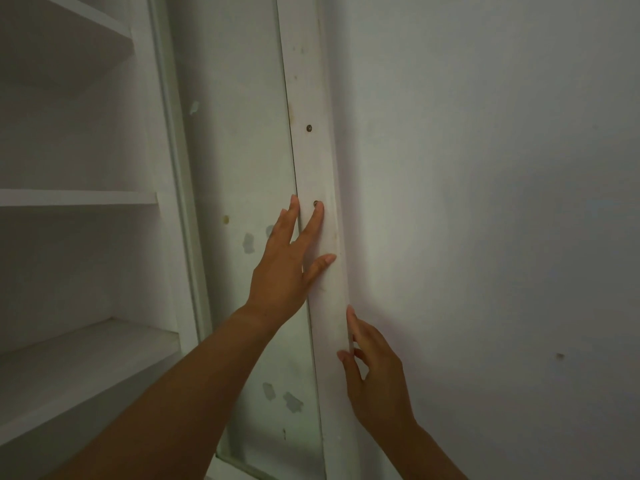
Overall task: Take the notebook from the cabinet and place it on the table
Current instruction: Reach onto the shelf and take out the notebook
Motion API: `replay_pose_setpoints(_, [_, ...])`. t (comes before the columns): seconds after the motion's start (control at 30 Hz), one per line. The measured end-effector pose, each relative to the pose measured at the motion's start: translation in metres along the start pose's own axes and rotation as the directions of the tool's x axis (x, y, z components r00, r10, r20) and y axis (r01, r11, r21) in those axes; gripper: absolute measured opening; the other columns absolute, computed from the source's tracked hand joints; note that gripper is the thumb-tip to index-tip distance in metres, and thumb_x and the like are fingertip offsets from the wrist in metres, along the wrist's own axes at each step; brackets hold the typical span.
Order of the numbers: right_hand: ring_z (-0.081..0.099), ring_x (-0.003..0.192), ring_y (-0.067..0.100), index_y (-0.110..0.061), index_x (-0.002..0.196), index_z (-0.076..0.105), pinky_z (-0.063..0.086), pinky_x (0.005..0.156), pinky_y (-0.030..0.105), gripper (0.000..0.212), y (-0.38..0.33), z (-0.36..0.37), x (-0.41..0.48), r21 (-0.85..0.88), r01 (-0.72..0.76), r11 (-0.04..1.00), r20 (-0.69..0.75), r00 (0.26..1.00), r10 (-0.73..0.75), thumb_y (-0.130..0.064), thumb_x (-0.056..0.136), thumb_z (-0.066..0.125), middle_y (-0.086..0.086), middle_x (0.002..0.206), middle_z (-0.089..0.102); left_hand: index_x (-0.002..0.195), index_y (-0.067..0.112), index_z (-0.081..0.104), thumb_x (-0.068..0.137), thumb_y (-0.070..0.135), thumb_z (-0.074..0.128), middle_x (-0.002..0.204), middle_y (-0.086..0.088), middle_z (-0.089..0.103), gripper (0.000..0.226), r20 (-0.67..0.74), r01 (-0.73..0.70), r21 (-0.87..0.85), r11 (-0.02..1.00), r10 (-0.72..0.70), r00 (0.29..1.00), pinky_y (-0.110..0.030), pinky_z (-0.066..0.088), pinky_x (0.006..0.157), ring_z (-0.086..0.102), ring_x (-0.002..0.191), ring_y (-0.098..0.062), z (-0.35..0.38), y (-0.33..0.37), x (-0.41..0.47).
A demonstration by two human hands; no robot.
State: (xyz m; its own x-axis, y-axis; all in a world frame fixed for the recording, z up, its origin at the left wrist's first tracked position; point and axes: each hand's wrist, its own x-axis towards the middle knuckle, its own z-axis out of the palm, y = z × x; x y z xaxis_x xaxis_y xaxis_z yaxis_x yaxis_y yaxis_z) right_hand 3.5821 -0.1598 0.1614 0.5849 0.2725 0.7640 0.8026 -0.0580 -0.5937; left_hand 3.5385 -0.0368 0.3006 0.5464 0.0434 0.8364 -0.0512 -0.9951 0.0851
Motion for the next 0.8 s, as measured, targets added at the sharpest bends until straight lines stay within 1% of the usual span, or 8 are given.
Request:
replay_pose_setpoints(0.13, [0.052, 0.115, 0.013, -0.038, 0.134, 0.029, 0.048, 0.095, 0.037, 0.053, -0.002, -0.003, 0.001, 0.017, 0.005, 1.0, 0.01, 1.0, -0.005, -0.02, 0.09, 0.052, -0.006, 0.131, 0.051, 0.137, 0.042, -0.003, 0.081, 0.061, 0.034, 0.156, 0.005, -0.007, 0.07, -0.007, -0.011, -0.009, 1.0, 0.011, 1.0, -0.033, 0.011, 0.104, 0.0, 0.143, -0.022, -0.001, -0.001, 0.001])
replay_pose_setpoints(0.2, [0.053, 0.112, 0.01, -0.039, 0.132, 0.032, 0.05, 0.093, 0.034, 0.054, -0.004, -0.007, 0.001, 0.027, 0.022, 0.999, 0.006, 1.0, -0.022, -0.017, 0.089, 0.055, -0.008, 0.129, 0.051, 0.137, 0.043, -0.004, 0.082, 0.064, 0.032, 0.156, 0.005, -0.007, 0.069, 0.002, -0.012, -0.023, 1.0, 0.012, 1.0, -0.034, 0.01, 0.105, -0.001, 0.143, -0.022, -0.002, 0.0, 0.0])
replay_pose_setpoints(0.33, [0.053, 0.109, 0.004, -0.042, 0.126, 0.037, 0.049, 0.089, 0.019, 0.053, -0.016, -0.021, 0.006, 0.05, 0.058, 0.997, -0.018, 0.998, -0.057, -0.016, 0.086, 0.06, -0.014, 0.123, 0.05, 0.137, 0.045, -0.004, 0.08, 0.066, 0.028, 0.155, 0.008, -0.009, 0.069, 0.058, 0.014, -0.059, 0.998, -0.01, 0.998, -0.042, 0.013, 0.11, 0.0, 0.143, -0.022, -0.007, 0.0, -0.003])
replay_pose_setpoints(0.43, [0.053, 0.103, -0.003, -0.041, 0.123, 0.042, 0.047, 0.085, 0.01, 0.046, -0.032, -0.033, 0.012, 0.1, 0.058, 0.993, -0.015, 0.998, -0.056, -0.024, 0.084, 0.062, -0.018, 0.117, 0.051, 0.137, 0.047, 0.0, 0.079, 0.068, 0.025, 0.156, 0.009, -0.005, 0.067, 0.112, 0.016, -0.061, 0.998, -0.009, 0.994, -0.045, 0.018, 0.11, 0.011, 0.142, -0.023, -0.018, -0.001, -0.007])
replay_pose_setpoints(0.53, [0.057, 0.099, 0.0, -0.043, 0.116, 0.044, 0.047, 0.084, 0.01, 0.039, -0.051, -0.041, 0.015, 0.188, 0.029, 0.982, 0.042, 0.998, -0.037, -0.04, 0.079, 0.057, -0.02, 0.112, 0.054, 0.135, 0.046, 0.003, 0.081, 0.063, 0.028, 0.156, 0.008, 0.004, 0.063, 0.138, 0.039, -0.018, 0.999, -0.037, 0.99, -0.043, 0.014, 0.111, 0.009, 0.142, -0.02, -0.032, -0.003, -0.018])
replay_pose_setpoints(0.6, [0.057, 0.1, 0.002, -0.046, 0.114, 0.043, 0.047, 0.086, 0.011, 0.039, -0.062, -0.041, 0.016, 0.223, 0.031, 0.974, 0.094, 0.994, -0.053, -0.046, 0.076, 0.054, -0.021, 0.111, 0.054, 0.134, 0.046, 0.002, 0.081, 0.059, 0.031, 0.155, 0.007, 0.007, 0.062, 0.156, 0.076, 0.003, 0.997, -0.075, 0.985, -0.043, 0.013, 0.112, 0.009, 0.142, -0.018, -0.044, -0.009, -0.028])
replay_pose_setpoints(0.7, [0.056, 0.101, 0.001, -0.046, 0.116, 0.043, 0.048, 0.086, 0.013, 0.04, -0.076, -0.029, 0.017, 0.24, 0.062, 0.969, 0.153, 0.983, -0.101, -0.049, 0.077, 0.053, -0.022, 0.112, 0.054, 0.138, 0.045, 0.006, 0.084, 0.062, 0.032, 0.155, 0.007, 0.012, 0.063, 0.198, 0.103, 0.021, 0.994, -0.106, 0.974, -0.042, 0.016, 0.112, 0.013, 0.142, -0.017, -0.066, -0.027, -0.049])
replay_pose_setpoints(0.8, [0.054, 0.103, -0.001, -0.045, 0.118, 0.044, 0.048, 0.085, 0.013, 0.038, -0.089, -0.008, 0.021, 0.284, 0.082, 0.955, 0.198, 0.97, -0.142, -0.044, 0.082, 0.057, -0.022, 0.112, 0.055, 0.139, 0.046, 0.014, 0.081, 0.071, 0.027, 0.152, 0.006, 0.023, 0.064, 0.215, 0.122, 0.047, 0.991, -0.13, 0.968, -0.037, 0.023, 0.111, 0.021, 0.138, -0.011, -0.095, -0.046, -0.07])
